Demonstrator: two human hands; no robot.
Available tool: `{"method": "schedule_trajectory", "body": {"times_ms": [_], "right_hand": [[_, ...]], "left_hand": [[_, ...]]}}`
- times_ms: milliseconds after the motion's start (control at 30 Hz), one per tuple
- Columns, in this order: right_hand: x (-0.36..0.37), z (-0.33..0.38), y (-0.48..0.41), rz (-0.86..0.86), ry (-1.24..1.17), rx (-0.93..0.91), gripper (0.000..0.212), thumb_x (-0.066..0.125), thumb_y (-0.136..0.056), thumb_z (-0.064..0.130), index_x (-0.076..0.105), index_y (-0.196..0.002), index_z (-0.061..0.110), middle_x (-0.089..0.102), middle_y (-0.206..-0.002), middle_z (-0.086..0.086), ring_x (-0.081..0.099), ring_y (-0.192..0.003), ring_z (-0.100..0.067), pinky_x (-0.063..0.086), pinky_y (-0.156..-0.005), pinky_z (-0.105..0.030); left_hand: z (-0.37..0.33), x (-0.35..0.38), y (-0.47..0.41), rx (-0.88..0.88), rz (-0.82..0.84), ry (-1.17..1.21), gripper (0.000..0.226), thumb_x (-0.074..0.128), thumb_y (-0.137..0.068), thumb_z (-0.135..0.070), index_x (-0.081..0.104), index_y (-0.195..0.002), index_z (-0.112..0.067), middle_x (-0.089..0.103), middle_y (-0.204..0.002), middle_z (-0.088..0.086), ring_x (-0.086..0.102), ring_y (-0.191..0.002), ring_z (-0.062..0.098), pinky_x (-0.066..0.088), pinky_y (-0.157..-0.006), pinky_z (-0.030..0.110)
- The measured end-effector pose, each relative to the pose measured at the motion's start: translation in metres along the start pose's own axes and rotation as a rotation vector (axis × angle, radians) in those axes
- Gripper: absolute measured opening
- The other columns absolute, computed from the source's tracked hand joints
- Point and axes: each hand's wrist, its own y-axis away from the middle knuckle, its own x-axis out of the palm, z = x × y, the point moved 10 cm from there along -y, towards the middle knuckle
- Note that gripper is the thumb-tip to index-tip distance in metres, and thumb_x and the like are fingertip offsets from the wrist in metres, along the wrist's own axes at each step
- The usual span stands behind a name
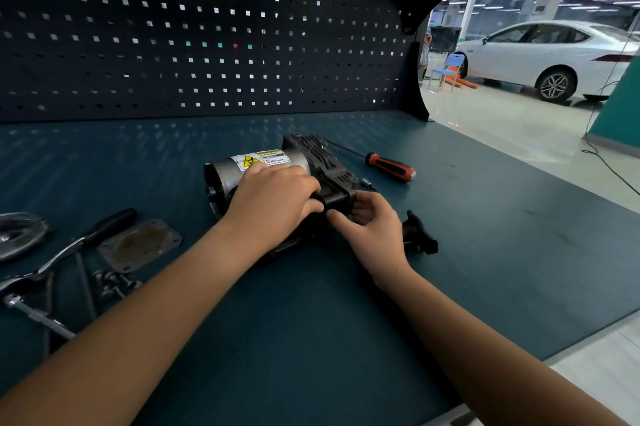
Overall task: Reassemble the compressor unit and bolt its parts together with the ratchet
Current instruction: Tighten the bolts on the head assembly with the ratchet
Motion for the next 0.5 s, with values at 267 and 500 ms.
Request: {"method": "schedule_trajectory", "body": {"times_ms": [267,500], "right_hand": [[0.003,0.004,0.004,0.021,0.083,-0.052,0.059,0.077,-0.072,0.025,0.05,-0.123,0.017,0.054,-0.114,0.002,0.053,-0.103,-0.01,0.043,-0.091,-0.021],[0.001,0.004,0.002,0.024,0.012,-0.02,0.061,0.076,-0.073,0.021,0.047,-0.126,0.018,0.058,-0.112,-0.002,0.056,-0.103,-0.011,0.046,-0.092,-0.026]], "left_hand": [[-0.004,0.006,-0.013,0.09,0.188,0.009,0.033,0.046,-0.094,-0.042,0.057,-0.121,-0.028,0.056,-0.119,-0.004,0.051,-0.113,0.019,0.047,-0.085,0.034],[-0.003,-0.002,-0.006,0.076,0.083,-0.019,0.034,0.045,-0.093,-0.047,0.061,-0.104,-0.02,0.053,-0.113,-0.005,0.052,-0.103,0.016,0.032,-0.079,0.027]]}}
